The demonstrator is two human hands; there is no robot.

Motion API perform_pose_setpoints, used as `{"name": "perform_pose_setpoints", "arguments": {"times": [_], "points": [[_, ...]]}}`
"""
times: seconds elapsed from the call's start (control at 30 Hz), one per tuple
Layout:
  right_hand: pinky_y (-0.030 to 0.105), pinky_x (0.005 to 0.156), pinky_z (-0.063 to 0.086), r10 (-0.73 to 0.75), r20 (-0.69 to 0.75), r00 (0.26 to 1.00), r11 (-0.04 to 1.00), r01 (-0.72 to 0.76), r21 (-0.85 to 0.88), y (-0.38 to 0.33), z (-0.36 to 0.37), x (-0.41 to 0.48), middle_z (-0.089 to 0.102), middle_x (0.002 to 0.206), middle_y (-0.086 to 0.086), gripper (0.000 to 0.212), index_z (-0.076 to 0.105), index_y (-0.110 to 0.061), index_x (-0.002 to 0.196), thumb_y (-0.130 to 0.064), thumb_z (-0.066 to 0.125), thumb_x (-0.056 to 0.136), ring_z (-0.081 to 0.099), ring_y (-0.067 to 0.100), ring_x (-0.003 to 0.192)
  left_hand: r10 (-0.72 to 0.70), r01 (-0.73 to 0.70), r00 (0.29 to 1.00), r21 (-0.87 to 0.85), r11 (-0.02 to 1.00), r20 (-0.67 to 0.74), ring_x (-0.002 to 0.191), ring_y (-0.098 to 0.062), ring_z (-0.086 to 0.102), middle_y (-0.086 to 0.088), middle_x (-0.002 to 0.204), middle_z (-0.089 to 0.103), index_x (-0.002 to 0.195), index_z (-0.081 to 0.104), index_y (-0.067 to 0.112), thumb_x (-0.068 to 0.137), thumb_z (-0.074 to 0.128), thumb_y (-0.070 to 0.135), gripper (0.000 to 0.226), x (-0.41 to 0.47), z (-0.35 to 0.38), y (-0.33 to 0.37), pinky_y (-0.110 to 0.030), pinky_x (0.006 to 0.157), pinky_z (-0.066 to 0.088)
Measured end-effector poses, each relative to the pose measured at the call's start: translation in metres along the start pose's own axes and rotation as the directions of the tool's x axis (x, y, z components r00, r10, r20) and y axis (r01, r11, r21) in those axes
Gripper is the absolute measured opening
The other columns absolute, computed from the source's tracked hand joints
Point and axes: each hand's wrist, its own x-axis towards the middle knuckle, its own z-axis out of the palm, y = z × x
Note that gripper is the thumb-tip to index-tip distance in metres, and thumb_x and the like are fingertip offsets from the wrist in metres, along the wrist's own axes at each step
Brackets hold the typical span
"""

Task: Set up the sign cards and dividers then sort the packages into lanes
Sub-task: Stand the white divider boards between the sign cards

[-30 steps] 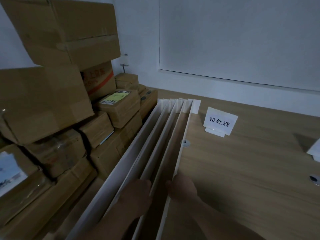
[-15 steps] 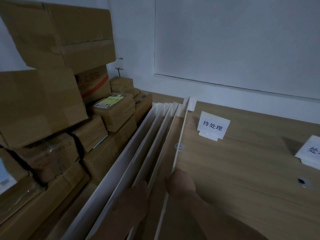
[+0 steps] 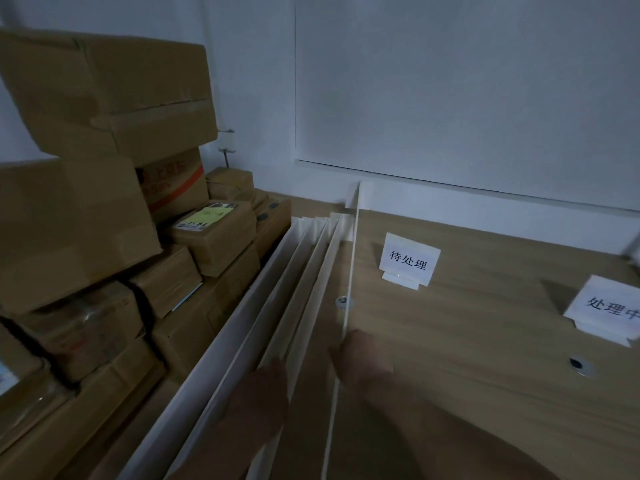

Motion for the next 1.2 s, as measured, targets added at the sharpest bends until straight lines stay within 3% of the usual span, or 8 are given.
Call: {"name": "perform_pose_setpoints", "arguments": {"times": [0.13,0.37,0.47,0.6,0.77,0.97,1.1,1.2], "points": [[0.027,0.072,0.044,-0.013,-0.026,1.0,1.0,0.012,-0.023,0.007,-0.015,-0.001,0.072,0.107,0.01,0.039,0.07,-0.009,0.102,-0.043,0.051,0.1,0.068,0.029,0.105,0.126,-0.124,0.991,0.047,0.991,-0.038,0.133,-0.023,0.049,-0.008,0.148,0.044,0.158,0.01,0.013,0.103,0.037,0.018,0.061,-0.001,-0.009,0.011,-0.037,0.109,0.044],[0.025,0.067,0.042,-0.018,-0.035,0.999,0.999,0.019,0.035,0.027,-0.05,-0.012,0.073,0.096,0.009,0.032,0.06,-0.017,0.08,-0.042,0.052,0.098,0.07,0.027,0.096,0.105,-0.104,0.994,0.025,0.994,-0.037,0.138,-0.025,0.042,-0.01,0.155,0.036,0.16,0.002,0.011,0.104,0.032,0.022,0.064,-0.001,-0.026,0.039,-0.036,0.113,0.038],[0.028,0.069,0.046,0.007,-0.062,0.998,0.998,-0.003,0.065,0.039,-0.06,-0.013,0.073,0.095,0.01,0.03,0.058,-0.018,0.079,-0.044,0.053,0.094,0.07,0.029,0.094,0.117,-0.116,0.991,0.015,0.993,-0.064,0.139,-0.025,0.042,-0.01,0.155,0.036,0.158,0.01,0.009,0.104,0.035,0.022,0.061,0.0,-0.03,0.049,-0.035,0.113,0.037],[0.032,0.076,0.055,0.026,-0.092,0.995,0.998,-0.02,0.06,0.053,-0.08,-0.02,0.072,0.097,0.009,0.034,0.067,-0.012,0.093,-0.044,0.054,0.093,0.07,0.029,0.094,0.176,-0.173,0.976,0.037,0.984,-0.129,0.119,-0.025,0.058,-0.01,0.134,0.055,0.143,0.032,0.007,0.099,0.044,0.021,0.048,-0.001,-0.04,0.065,-0.035,0.097,0.05],[0.026,0.064,0.041,0.062,-0.122,0.991,0.997,-0.055,0.061,0.084,-0.109,-0.03,0.06,0.07,0.001,0.039,0.052,-0.017,0.063,-0.04,0.051,0.094,0.069,0.027,0.084,0.207,-0.188,0.959,0.113,0.976,-0.196,0.107,-0.026,0.063,-0.009,0.122,0.061,0.135,0.039,0.008,0.098,0.047,0.022,0.04,-0.012,-0.05,0.096,-0.034,0.084,0.053],[0.024,0.071,0.04,0.066,-0.174,0.982,0.996,-0.054,0.074,0.139,-0.155,-0.063,0.072,0.103,0.014,0.029,0.065,-0.014,0.086,-0.038,0.052,0.096,0.068,0.032,0.102,0.261,-0.238,0.927,0.117,0.964,-0.269,0.109,-0.023,0.064,-0.008,0.126,0.061,0.139,0.037,0.011,0.1,0.05,0.025,0.044,-0.037,-0.049,0.15,-0.035,0.089,0.055],[0.023,0.067,0.042,0.072,-0.21,0.975,0.997,-0.067,0.031,0.196,-0.188,-0.089,0.072,0.103,0.012,0.028,0.067,-0.011,0.091,-0.034,0.053,0.097,0.067,0.029,0.097,0.272,-0.243,0.913,0.13,0.961,-0.305,0.11,-0.022,0.065,-0.008,0.128,0.062,0.145,0.036,0.01,0.099,0.054,0.028,0.053,-0.062,-0.038,0.201,-0.033,0.09,0.057],[0.021,0.051,0.03,0.085,-0.242,0.966,0.994,-0.1,-0.049,0.243,-0.218,-0.117,0.065,0.091,0.009,0.027,0.068,-0.012,0.093,-0.033,0.051,0.099,0.056,0.021,0.079,0.278,-0.258,0.908,0.102,0.961,-0.314,0.104,-0.023,0.066,-0.007,0.119,0.064,0.136,0.041,0.012,0.096,0.057,0.026,0.045,-0.087,-0.03,0.246,-0.036,0.086,0.059]]}}
